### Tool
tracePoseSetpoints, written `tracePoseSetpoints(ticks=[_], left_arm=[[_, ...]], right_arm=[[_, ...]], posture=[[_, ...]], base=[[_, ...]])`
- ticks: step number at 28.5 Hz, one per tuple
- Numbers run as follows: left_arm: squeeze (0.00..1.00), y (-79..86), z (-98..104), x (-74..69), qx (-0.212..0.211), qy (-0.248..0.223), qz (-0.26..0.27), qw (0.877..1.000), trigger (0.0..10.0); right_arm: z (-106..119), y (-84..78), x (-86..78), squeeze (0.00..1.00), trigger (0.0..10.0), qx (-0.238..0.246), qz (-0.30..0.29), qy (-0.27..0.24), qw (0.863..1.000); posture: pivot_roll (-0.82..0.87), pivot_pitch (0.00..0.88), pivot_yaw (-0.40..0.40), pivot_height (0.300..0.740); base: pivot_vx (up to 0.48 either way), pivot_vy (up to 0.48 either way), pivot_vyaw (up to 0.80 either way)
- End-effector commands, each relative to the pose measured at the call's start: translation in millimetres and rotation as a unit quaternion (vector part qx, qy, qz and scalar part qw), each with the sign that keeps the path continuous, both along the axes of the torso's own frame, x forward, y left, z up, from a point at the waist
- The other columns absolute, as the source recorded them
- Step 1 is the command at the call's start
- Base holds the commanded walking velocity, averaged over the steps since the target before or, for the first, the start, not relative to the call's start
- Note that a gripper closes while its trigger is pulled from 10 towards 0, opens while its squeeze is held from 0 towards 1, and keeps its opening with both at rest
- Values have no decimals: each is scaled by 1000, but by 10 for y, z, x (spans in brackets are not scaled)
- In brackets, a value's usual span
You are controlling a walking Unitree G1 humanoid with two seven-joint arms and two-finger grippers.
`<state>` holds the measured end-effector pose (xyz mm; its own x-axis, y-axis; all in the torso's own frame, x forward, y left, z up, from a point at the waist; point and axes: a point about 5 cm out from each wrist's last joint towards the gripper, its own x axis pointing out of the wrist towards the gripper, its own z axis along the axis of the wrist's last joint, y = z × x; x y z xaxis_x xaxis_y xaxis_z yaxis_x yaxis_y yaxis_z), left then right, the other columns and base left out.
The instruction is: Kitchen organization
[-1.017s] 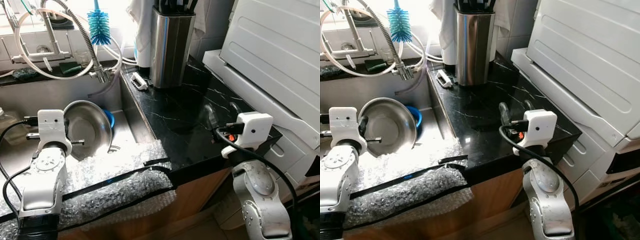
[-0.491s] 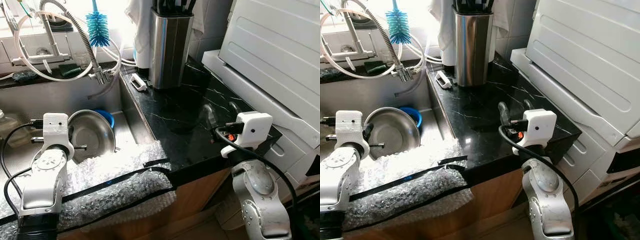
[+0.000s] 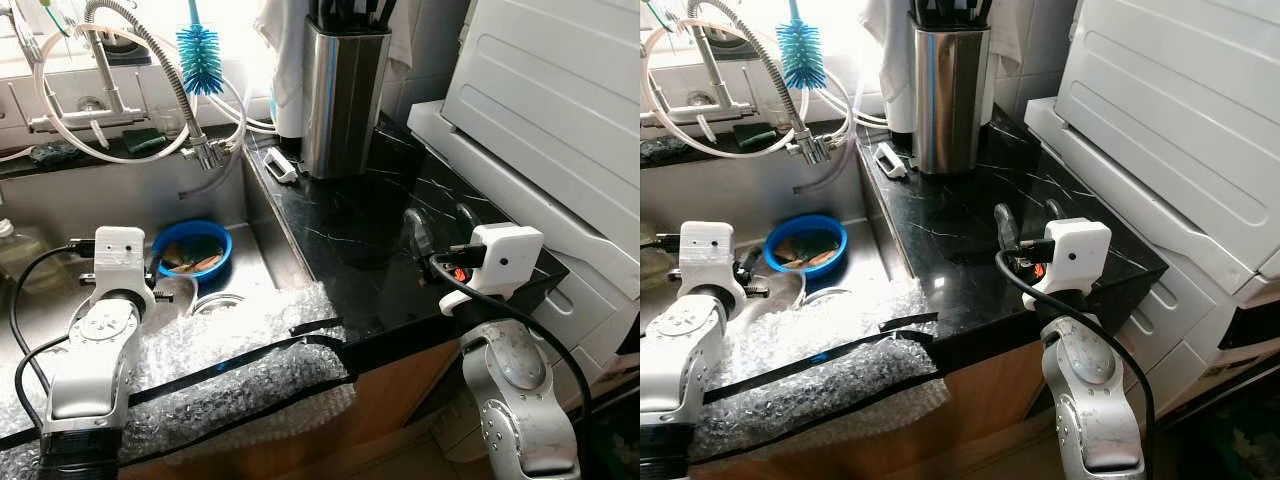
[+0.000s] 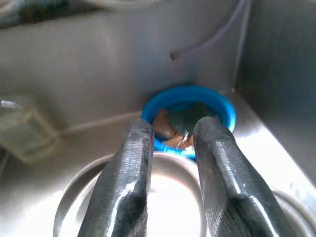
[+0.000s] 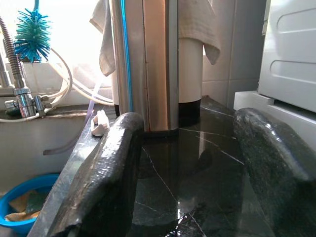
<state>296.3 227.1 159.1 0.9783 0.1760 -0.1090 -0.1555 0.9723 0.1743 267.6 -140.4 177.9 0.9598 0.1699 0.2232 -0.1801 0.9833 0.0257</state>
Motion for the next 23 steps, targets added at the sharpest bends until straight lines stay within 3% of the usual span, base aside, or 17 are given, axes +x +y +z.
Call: tracePoseSetpoints(ticks=[1, 3, 7, 13, 23], left_arm=[[0, -118, -39, -13, -8, -12, -25, 1000, 10000], [0, -125, 177, -52, -3, -106, -26, 994, 10000], [0, -61, 296, -133, -7, -162, -2, 987, 10000], [0, -38, 375, -240, 18, -205, -5, 979, 10000], [0, 27, 394, -332, 40, -228, 13, 973, 10000]], right_arm=[[14, 9, 22, 0, 10000, 2, 2, 1, 1000], [8, 6, 26, 0, 10000, 3, 1, 2, 1000], [-1, 0, 24, 0, 10000, 7, -1, 4, 1000], [-17, -27, 24, 0, 10000, 12, -6, 4, 1000], [-23, -63, 14, 0, 10000, 9, -14, 1, 1000]], posture=[[-46, 0, -62, 727], [-44, 0, -63, 727], [-44, 0, -64, 727], [-41, 0, -66, 727], [-36, 6, -65, 727]], base=[[0, 0, 0], [0, 0, 0], [0, 0, 0], [0, 0, 0], [0, 0, 0]])
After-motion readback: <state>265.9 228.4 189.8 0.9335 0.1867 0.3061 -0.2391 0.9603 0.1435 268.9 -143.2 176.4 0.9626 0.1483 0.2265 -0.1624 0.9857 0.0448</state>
